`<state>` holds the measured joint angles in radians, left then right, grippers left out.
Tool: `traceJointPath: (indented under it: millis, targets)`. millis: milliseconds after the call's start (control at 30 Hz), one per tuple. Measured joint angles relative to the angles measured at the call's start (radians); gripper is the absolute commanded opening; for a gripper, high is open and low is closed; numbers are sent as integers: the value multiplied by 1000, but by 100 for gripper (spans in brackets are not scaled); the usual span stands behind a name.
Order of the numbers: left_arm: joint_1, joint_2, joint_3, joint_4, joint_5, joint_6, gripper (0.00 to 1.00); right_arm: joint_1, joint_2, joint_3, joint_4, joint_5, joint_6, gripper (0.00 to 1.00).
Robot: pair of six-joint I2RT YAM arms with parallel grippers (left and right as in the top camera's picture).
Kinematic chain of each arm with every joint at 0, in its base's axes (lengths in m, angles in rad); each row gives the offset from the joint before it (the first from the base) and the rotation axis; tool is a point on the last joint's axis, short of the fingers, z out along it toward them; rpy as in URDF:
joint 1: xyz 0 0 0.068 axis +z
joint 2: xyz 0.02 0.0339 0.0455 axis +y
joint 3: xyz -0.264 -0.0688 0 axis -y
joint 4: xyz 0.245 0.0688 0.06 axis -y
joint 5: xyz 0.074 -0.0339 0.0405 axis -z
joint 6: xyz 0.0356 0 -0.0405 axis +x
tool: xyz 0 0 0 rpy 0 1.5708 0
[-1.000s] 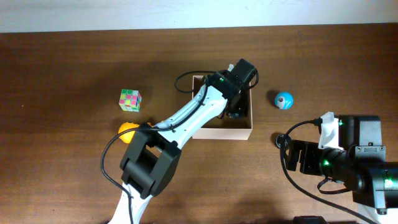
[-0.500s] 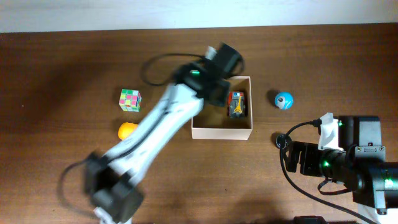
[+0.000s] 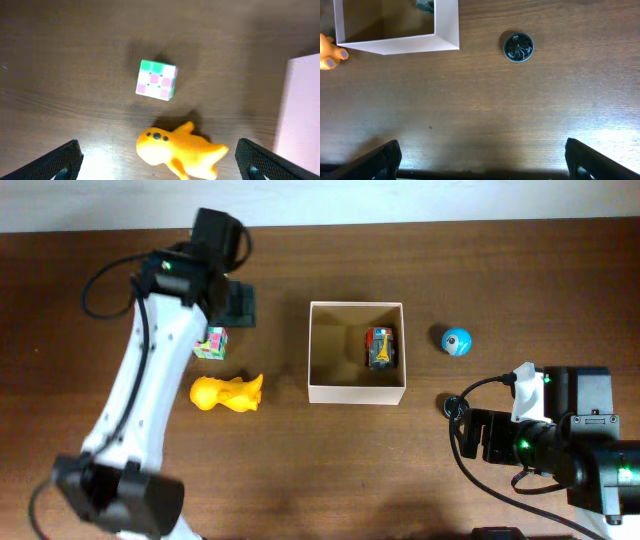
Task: Pack container
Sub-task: 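Move left gripper to the Rubik's cube and grasp it, then place the Rubik's cube into the box beside the truck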
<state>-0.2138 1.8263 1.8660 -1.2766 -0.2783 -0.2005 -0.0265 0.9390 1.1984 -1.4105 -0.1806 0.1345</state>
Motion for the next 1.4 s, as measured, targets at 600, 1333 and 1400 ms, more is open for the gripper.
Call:
traceJointPath:
  millis: [600,1333,1400]
  targets:
    - [225,377,-13,142,238,261,92,0,0,0,-11,0,-3,99]
    - [191,436,-19,168,246,299,54,0,0,0,-11,0,-3,99]
    - [191,436,-19,164,246,298,52,0,0,0,-11,0,-3,99]
